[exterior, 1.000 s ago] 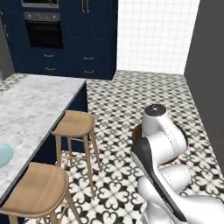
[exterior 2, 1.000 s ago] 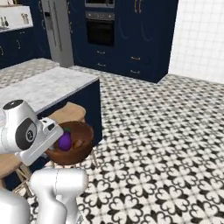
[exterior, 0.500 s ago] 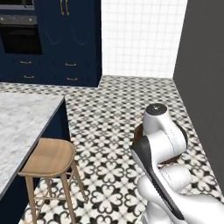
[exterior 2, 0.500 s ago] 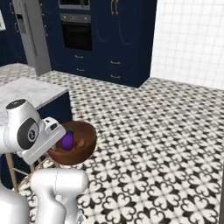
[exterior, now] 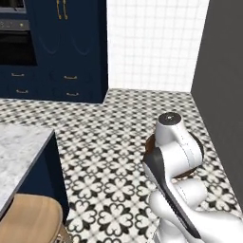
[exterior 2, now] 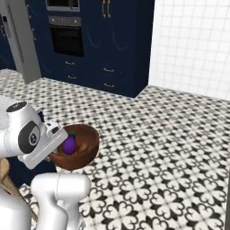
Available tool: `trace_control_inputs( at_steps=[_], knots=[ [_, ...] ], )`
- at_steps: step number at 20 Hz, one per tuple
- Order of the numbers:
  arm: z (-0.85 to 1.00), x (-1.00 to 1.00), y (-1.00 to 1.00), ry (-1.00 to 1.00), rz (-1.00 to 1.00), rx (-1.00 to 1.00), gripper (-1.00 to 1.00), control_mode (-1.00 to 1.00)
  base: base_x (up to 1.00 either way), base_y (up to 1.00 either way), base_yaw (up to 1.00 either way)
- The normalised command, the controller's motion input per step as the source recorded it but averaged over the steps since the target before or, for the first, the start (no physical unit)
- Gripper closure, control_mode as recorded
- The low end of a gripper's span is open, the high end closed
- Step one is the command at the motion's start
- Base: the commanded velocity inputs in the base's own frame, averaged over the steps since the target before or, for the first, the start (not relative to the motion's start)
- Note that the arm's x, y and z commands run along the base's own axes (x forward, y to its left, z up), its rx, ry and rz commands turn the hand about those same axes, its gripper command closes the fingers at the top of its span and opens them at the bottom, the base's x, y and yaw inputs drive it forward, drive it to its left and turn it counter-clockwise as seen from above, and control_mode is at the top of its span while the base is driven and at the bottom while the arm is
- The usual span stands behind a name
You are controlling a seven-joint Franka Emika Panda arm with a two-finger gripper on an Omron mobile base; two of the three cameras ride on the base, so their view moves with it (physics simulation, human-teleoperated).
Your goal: Pick the chicken drumstick and eggplant from their plates and place them in the bowl. Then put the bowl in the fridge.
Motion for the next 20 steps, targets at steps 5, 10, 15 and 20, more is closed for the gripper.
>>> trace_control_inputs(
  at_steps=[5,10,15,20],
  knots=[
    [0.0,0.0,0.0,0.0,0.0,0.0,1.0,1.0,1.0,-0.04,0.0],
    [0.0,0.0,0.0,0.0,0.0,0.0,1.0,1.0,1.0,0.0,0.07],
    [0.0,0.0,0.0,0.0,0.0,0.0,1.0,1.0,1.0,0.01,0.16],
    [0.0,0.0,0.0,0.0,0.0,0.0,1.0,1.0,1.0,0.02,0.27]
  ],
)
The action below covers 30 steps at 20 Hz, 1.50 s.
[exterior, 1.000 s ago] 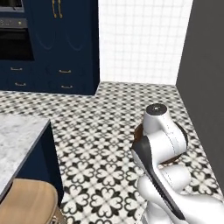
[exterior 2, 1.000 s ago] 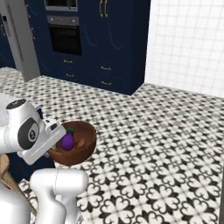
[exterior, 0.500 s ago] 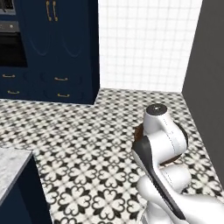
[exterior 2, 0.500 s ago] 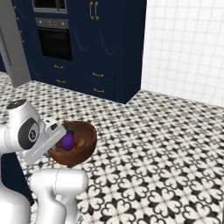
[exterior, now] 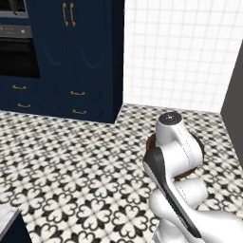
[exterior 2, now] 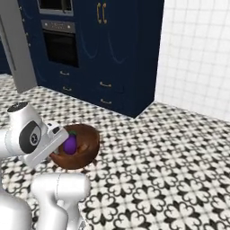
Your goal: Pick the chicken drumstick and eggplant from their plates and place them in the bowl. Then put the bowl in the fridge.
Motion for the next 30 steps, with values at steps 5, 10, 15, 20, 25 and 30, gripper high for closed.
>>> trace_control_inputs(
  at_steps=[5,10,15,20,25,30],
  knots=[
    [0.0,0.0,0.0,0.0,0.0,0.0,1.0,1.0,1.0,0.0,0.38],
    [0.0,0.0,0.0,0.0,0.0,0.0,1.0,1.0,1.0,0.0,0.39],
    [0.0,0.0,0.0,0.0,0.0,0.0,1.0,1.0,1.0,-0.02,0.51],
    [0.0,0.0,0.0,0.0,0.0,0.0,1.0,1.0,0.77,-0.26,0.78],
    [0.0,0.0,0.0,0.0,0.0,0.0,1.0,1.0,0.71,-0.2,0.76],
    [0.0,0.0,0.0,0.0,0.0,0.0,1.0,1.0,1.0,0.02,0.22]
  ],
)
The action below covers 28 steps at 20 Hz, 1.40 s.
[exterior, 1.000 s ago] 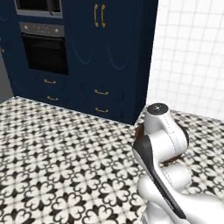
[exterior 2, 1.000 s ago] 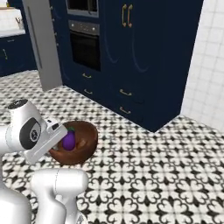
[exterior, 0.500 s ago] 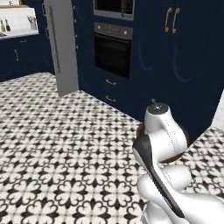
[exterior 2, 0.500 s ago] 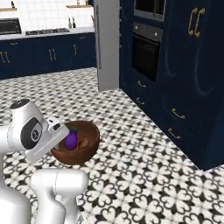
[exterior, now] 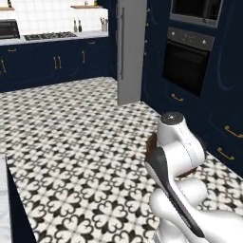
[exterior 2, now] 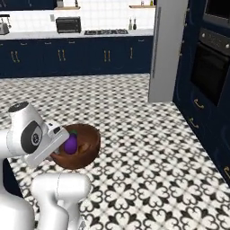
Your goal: Pick the chicken drumstick and eggplant from their plates and place them in the bowl. Then put the bowl in the fridge.
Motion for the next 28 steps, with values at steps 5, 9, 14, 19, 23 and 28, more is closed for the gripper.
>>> trace_control_inputs(
  at_steps=[5,9,14,19,23,28],
  knots=[
    [0.0,0.0,0.0,0.0,0.0,0.0,1.0,1.0,1.0,0.1,0.01],
    [0.0,0.0,0.0,0.0,0.0,0.0,1.0,1.0,1.0,0.03,-0.01],
    [0.0,0.0,0.0,0.0,0.0,0.0,1.0,1.0,1.0,0.12,-0.04],
    [0.0,0.0,0.0,0.0,0.0,0.0,1.0,1.0,1.0,0.32,-0.02],
    [0.0,0.0,0.0,0.0,0.0,0.0,1.0,1.0,1.0,0.31,-0.02],
    [0.0,0.0,0.0,0.0,0.0,0.0,1.0,1.0,1.0,0.23,-0.02]
  ],
)
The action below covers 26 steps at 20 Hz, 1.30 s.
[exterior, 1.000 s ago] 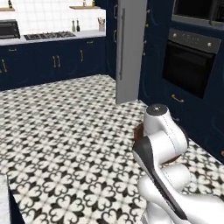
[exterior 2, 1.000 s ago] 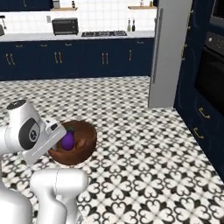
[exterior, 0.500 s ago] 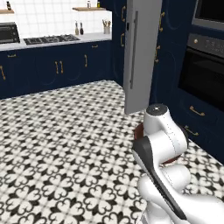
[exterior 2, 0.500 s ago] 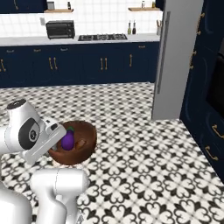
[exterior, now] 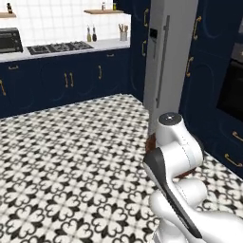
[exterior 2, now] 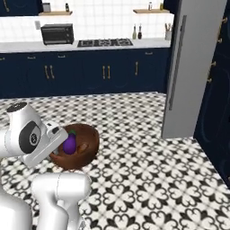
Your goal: Pick the chicken drumstick and eggplant from their plates and place them in the bowl. Then put the bowl in the fridge.
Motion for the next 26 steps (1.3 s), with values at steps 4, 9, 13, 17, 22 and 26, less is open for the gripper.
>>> trace_control_inputs(
  at_steps=[4,9,13,17,22,26],
  knots=[
    [0.0,0.0,0.0,0.0,0.0,0.0,1.0,1.0,1.0,0.19,0.0],
    [0.0,0.0,0.0,0.0,0.0,0.0,1.0,1.0,1.0,0.08,0.0],
    [0.0,0.0,0.0,0.0,0.0,0.0,1.0,1.0,1.0,0.0,0.0],
    [0.0,0.0,0.0,0.0,0.0,0.0,1.0,1.0,1.0,0.0,0.02],
    [0.0,0.0,0.0,0.0,0.0,0.0,1.0,1.0,1.0,0.0,0.01],
    [0.0,0.0,0.0,0.0,0.0,0.0,1.0,1.0,1.0,0.0,0.0]
  ],
)
